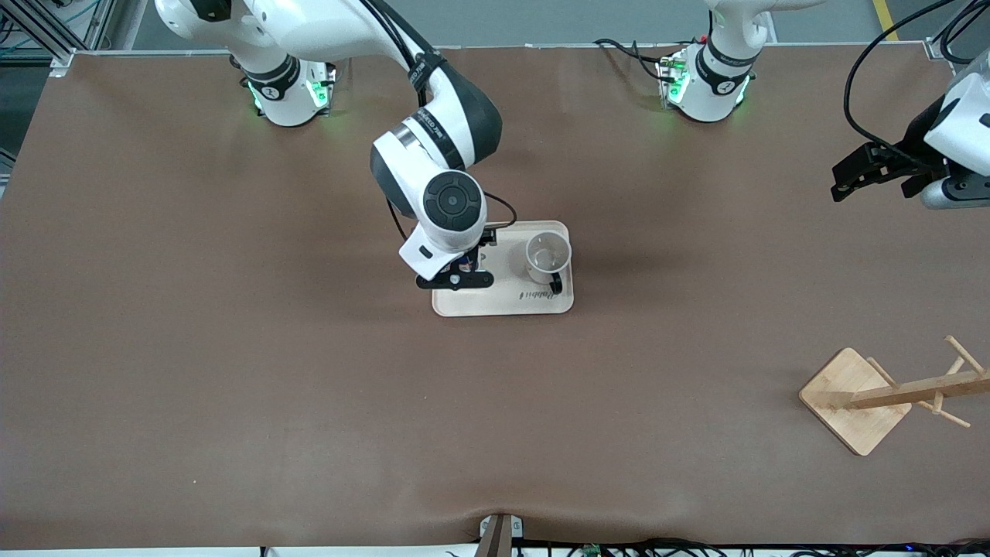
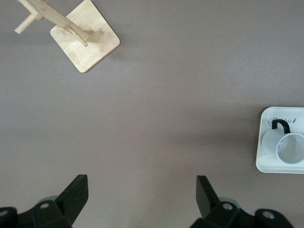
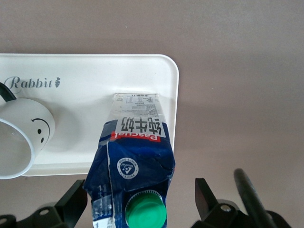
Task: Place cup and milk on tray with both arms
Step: 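Lower the carton onto the tray beside the mug with the right gripper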
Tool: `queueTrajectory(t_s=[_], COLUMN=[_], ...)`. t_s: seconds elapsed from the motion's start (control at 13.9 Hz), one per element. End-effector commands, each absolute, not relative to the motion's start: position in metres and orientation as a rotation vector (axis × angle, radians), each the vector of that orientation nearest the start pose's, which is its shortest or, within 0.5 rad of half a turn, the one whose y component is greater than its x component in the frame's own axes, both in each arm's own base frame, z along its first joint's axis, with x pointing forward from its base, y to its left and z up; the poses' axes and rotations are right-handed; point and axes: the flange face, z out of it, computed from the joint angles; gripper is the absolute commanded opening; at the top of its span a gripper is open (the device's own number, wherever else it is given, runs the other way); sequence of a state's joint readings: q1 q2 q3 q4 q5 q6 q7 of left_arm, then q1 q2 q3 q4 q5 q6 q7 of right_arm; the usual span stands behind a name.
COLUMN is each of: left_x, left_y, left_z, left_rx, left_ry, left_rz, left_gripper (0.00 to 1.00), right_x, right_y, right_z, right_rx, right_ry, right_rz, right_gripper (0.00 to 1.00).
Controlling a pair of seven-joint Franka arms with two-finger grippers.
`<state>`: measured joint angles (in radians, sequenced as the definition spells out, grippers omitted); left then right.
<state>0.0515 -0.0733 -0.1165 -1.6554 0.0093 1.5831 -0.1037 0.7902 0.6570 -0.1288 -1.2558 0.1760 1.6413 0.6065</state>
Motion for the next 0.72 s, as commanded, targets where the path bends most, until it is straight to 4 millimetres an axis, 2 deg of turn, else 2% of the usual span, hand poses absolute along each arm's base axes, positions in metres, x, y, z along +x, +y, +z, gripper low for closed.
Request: queueTrajectory(t_s=[0.0, 0.22, 0.36, 0.43, 0.65], left_x=[0.528, 0.528, 0.528, 0.528, 0.529], left_y=[-0.037, -0.037, -0.037, -0.037, -0.036], left_z=[0.628, 0.628, 0.628, 0.628, 0.627], left_rx=[-3.128, -3.127, -3.125, -3.124, -3.122], left_ry=[-0.070, -0.070, -0.070, -0.070, -0.072], left_rz=[-0.022, -0.023, -0.020, -0.021, -0.018], left_gripper=[1.00, 1.00, 1.00, 1.00, 1.00], right_x=[0.536, 0.543, 0.552, 0.563, 0.594], right_y=[0.453, 0.442, 0.432, 0.415, 0.343], right_z=[0.388, 0.415, 0.442, 0.459, 0.525], right_rx=[-3.173, -3.172, -3.181, -3.177, -3.123], right_ry=[-0.049, -0.031, -0.009, 0.036, 0.197], right_rz=[0.392, 0.388, 0.363, 0.350, 0.246], right_gripper=[1.00, 1.00, 1.00, 1.00, 1.00])
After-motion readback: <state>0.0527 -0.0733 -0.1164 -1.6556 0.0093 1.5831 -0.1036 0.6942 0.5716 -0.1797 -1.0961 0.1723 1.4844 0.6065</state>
